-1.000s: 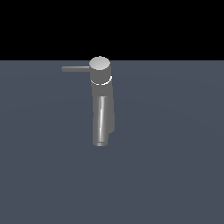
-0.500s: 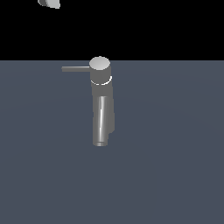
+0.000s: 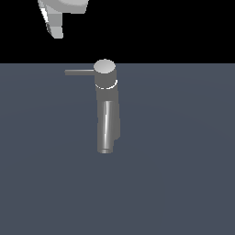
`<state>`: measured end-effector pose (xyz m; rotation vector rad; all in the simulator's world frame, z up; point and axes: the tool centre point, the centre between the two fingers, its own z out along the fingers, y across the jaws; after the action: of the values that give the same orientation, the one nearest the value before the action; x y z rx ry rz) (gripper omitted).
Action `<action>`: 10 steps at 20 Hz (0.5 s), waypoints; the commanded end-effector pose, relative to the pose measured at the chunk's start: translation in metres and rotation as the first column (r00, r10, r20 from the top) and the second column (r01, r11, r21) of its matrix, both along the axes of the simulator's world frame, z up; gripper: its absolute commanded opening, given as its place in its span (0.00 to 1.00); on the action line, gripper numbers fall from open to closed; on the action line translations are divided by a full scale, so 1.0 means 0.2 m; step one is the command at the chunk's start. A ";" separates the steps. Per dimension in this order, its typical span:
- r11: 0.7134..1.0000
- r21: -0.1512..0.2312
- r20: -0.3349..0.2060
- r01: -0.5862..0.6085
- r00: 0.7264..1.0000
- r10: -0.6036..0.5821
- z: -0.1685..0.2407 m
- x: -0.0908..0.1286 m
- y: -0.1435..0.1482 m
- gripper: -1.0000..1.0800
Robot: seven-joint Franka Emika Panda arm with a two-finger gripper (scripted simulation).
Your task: Turn on the faucet by rotating a designated handle.
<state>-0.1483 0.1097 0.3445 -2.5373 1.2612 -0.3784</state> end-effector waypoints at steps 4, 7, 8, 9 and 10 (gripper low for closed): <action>0.990 0.045 0.037 0.131 0.990 -0.133 -0.07 0.12 0.04 0.00; 0.977 0.071 0.054 0.200 0.977 -0.204 -0.10 0.18 0.05 0.00; 0.972 0.079 0.059 0.222 0.972 -0.227 -0.12 0.21 0.06 0.00; 0.966 0.088 0.063 0.243 0.967 -0.248 -0.13 0.23 0.06 0.00; 0.960 0.096 0.068 0.263 0.961 -0.269 -0.14 0.25 0.06 0.00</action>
<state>-0.1052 0.1210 0.3205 -2.3002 1.5220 -0.4568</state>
